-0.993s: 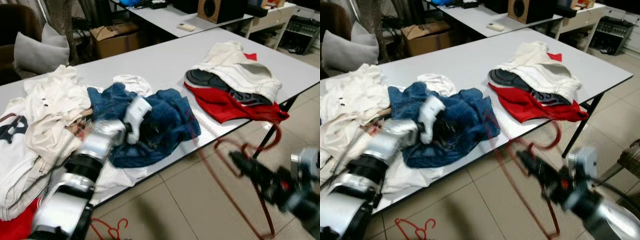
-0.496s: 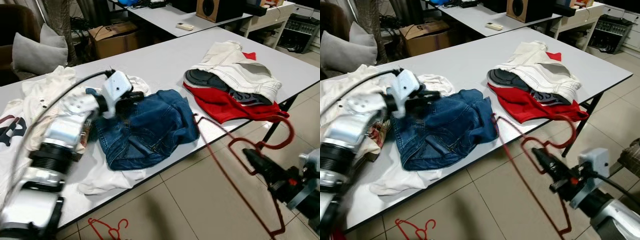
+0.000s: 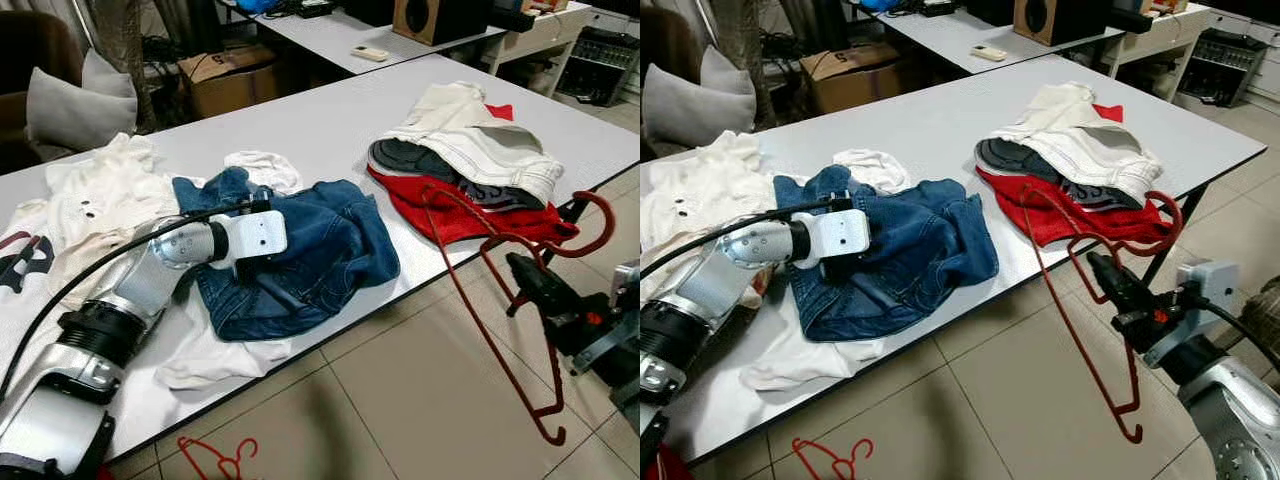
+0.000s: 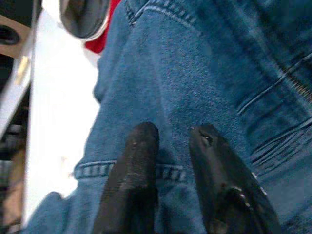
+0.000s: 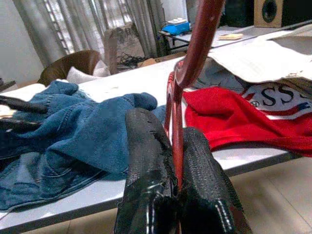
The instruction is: Hang hanger
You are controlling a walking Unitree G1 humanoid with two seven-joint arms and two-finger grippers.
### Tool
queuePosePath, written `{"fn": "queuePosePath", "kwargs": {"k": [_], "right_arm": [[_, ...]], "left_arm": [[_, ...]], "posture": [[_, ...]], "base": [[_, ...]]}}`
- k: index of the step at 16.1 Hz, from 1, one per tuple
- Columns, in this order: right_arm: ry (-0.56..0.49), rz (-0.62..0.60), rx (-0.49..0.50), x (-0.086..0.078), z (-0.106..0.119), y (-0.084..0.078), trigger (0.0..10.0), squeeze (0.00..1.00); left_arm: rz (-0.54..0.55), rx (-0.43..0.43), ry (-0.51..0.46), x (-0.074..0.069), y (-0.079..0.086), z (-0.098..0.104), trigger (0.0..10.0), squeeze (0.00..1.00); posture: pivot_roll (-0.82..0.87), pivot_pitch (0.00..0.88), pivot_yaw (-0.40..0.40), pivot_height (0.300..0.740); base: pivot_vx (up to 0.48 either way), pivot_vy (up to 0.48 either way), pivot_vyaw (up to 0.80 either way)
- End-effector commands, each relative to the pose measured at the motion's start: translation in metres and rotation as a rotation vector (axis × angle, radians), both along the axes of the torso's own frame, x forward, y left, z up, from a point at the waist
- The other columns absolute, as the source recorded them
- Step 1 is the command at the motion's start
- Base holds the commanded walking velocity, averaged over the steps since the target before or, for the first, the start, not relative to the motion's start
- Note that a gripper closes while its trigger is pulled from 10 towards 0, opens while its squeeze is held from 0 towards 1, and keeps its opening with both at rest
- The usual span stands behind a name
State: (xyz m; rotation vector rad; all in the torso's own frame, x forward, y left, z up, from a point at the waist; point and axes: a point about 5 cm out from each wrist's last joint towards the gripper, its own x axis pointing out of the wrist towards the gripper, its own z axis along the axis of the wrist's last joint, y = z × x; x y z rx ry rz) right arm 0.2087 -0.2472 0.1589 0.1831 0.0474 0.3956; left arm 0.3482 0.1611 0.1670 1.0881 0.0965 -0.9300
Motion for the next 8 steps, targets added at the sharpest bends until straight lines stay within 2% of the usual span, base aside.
{"fn": "queuePosePath", "kwargs": {"k": [1, 2, 3, 4, 5, 6, 8], "right_arm": [[-0.029, 0.030, 0.004, -0.001, 0.006, 0.005, 10.0, 0.00], [-0.031, 0.034, 0.003, -0.004, 0.008, 0.004, 10.0, 0.00], [-0.032, 0.036, 0.003, -0.005, 0.009, 0.004, 10.0, 0.00], [-0.036, 0.045, 0.006, -0.010, 0.012, 0.005, 10.0, 0.00], [-0.036, 0.050, 0.006, -0.012, 0.013, 0.005, 10.0, 0.00], [-0.033, 0.060, 0.003, -0.016, 0.013, 0.006, 10.0, 0.00], [-0.018, 0.087, -0.006, -0.025, 0.013, 0.010, 10.0, 0.00]], "left_arm": [[0.021, 0.007, -0.004, -0.001, 0.008, -0.003, 10.0, 1.00], [0.031, -0.026, -0.014, -0.001, 0.009, 0.000, 10.0, 1.00], [0.037, -0.060, -0.011, -0.001, 0.009, 0.002, 10.0, 0.83], [0.059, -0.290, 0.039, 0.000, 0.004, 0.017, 10.0, 0.02], [0.044, -0.345, 0.064, -0.002, 0.002, 0.022, 10.0, 0.00], [-0.025, -0.344, 0.115, -0.009, 0.000, 0.024, 10.0, 0.00], [-0.118, -0.274, 0.225, -0.024, -0.001, 0.014, 10.0, 0.00]], "posture": [[-0.24, 0.000, 0.082, 0.740], [-0.25, 0.000, 0.083, 0.740], [-0.25, 0.000, 0.082, 0.740], [-0.25, 0.000, 0.083, 0.740], [-0.25, 0.000, 0.082, 0.740], [-0.25, 0.000, 0.080, 0.740], [-0.24, 0.000, 0.080, 0.740]], "base": [[0.000, 0.000, 0.00], [0.000, 0.000, 0.00], [0.000, 0.000, 0.00], [0.000, 0.000, 0.00], [0.000, 0.000, 0.00], [0.000, 0.000, 0.00], [0.000, 0.000, 0.00]]}}
